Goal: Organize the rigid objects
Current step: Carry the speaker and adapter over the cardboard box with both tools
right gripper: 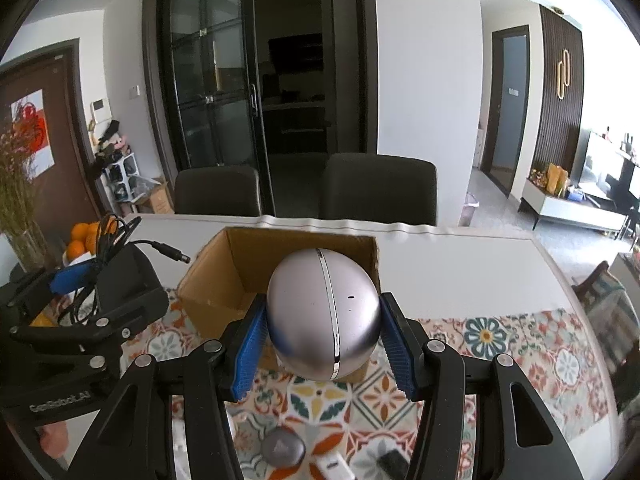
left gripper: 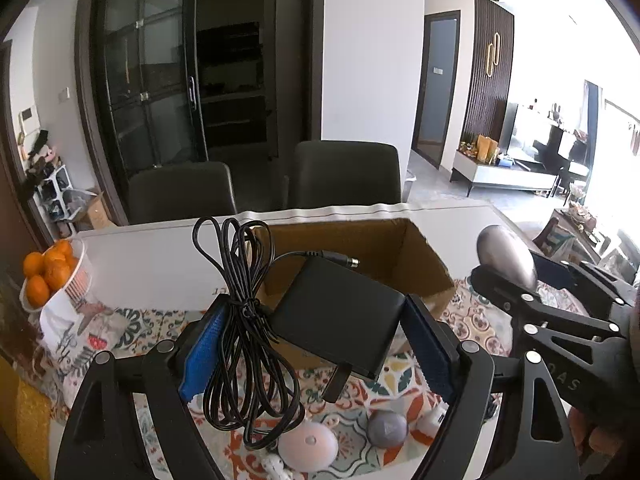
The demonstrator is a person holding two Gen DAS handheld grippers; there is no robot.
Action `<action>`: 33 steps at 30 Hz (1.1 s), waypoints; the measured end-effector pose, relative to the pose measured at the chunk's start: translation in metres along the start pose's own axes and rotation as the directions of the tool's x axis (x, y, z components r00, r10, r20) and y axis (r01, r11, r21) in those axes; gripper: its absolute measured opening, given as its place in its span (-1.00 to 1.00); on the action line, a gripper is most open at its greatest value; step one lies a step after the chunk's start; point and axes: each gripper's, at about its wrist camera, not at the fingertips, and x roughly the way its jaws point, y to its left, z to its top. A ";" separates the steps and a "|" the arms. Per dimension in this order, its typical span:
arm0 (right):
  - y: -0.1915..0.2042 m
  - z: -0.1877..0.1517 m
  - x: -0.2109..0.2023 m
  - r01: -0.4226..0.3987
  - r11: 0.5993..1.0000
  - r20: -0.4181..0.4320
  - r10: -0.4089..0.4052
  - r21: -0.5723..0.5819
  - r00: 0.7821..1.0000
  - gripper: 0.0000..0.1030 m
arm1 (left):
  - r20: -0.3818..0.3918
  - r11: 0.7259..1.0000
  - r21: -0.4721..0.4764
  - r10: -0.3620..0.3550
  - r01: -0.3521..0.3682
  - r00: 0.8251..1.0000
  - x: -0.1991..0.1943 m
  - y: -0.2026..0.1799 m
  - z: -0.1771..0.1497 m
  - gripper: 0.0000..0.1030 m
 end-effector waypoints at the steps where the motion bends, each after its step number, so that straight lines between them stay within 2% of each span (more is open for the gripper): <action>1: -0.001 0.005 0.005 -0.002 1.000 -0.005 0.002 0.000 1.000 0.05 | 0.004 1.000 0.002 0.000 0.000 1.000 0.003 0.001 0.005 0.64; 10: -0.013 0.035 0.058 0.007 1.000 -0.103 -0.007 0.006 0.995 0.05 | -0.105 0.999 0.008 -0.032 0.033 0.994 0.059 0.006 0.043 0.64; 21: -0.032 0.046 0.113 0.016 0.998 -0.235 -0.003 0.053 0.972 0.05 | -0.280 0.998 -0.026 -0.068 0.063 0.958 0.127 0.001 0.063 0.63; 24: -0.032 0.047 0.114 0.020 0.998 -0.245 -0.007 0.052 0.969 0.05 | -0.276 0.999 -0.015 -0.043 0.041 0.960 0.130 0.001 0.065 0.68; 27: -0.035 0.048 0.118 0.018 0.998 -0.254 -0.003 0.058 0.967 0.05 | -0.264 1.000 -0.005 -0.010 0.009 0.964 0.125 0.003 0.064 0.82; 31: -0.028 0.050 0.119 0.005 0.999 -0.258 0.005 0.039 0.966 0.05 | -0.240 0.998 0.007 0.064 -0.064 0.969 0.114 0.013 0.062 0.88; 33: -0.023 0.050 0.121 -0.002 1.000 -0.265 0.009 0.026 0.964 0.05 | -0.227 0.992 0.016 0.129 -0.128 0.965 0.108 0.019 0.060 0.88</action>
